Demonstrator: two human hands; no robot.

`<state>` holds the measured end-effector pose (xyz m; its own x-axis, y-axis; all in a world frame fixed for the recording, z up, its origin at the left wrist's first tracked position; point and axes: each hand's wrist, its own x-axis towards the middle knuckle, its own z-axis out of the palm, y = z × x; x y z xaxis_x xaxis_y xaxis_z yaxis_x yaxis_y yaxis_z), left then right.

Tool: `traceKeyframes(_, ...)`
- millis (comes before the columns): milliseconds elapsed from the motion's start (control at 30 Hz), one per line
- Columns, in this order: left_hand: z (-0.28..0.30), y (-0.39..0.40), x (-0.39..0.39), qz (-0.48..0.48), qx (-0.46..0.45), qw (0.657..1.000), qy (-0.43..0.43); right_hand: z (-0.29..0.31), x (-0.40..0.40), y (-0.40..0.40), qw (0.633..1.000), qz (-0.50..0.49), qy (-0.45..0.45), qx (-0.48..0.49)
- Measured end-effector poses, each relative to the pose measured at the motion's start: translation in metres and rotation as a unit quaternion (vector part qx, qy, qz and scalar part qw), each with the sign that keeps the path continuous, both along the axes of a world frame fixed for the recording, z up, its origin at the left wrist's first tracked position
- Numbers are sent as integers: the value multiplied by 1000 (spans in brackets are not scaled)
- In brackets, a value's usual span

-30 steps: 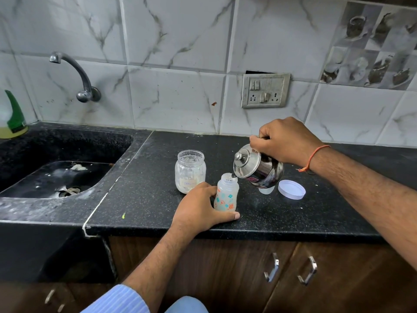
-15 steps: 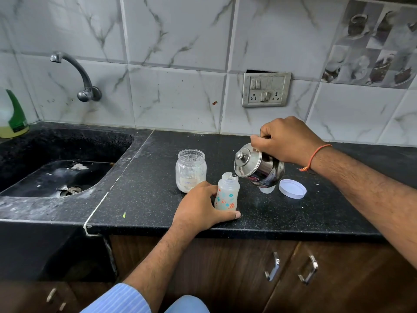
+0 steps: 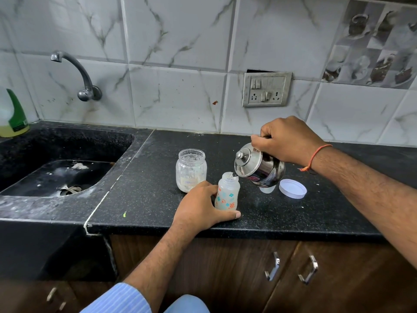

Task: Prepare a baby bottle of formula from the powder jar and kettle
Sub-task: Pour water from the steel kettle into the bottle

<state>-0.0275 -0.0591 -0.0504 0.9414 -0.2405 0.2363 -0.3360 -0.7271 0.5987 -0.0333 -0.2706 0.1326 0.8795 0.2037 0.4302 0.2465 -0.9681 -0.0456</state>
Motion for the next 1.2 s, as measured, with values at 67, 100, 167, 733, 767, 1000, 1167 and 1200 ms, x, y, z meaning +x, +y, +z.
traceKeyframes(67,0,0,0,-1,-2,1000,1,0,0,0,1000,1,1,0)
traceKeyframes(100,0,0,0,0,-2,1000,2,0,0,0,1000,1,1,1)
traceKeyframes(167,-1,0,1,1,-2,1000,2,0,0,0,1000,0,0,1)
traceKeyframes(733,-4,0,3,1,-3,1000,-4,-2,0,-2,1000,-7,1,12)
traceKeyframes(767,-4,0,3,1,-3,1000,-4,-2,0,-2,1000,-9,2,14)
traceKeyframes(1000,-3,1,3,-2,1,1000,-3,-8,1,-8,1000,-7,-1,30)
traceKeyframes(1167,-4,1,3,1,-3,1000,-1,-14,0,-13,998,-16,-1,66)
traceKeyframes(1200,-4,0,3,2,-5,1000,-1,-16,-1,-14,997,-20,2,76)
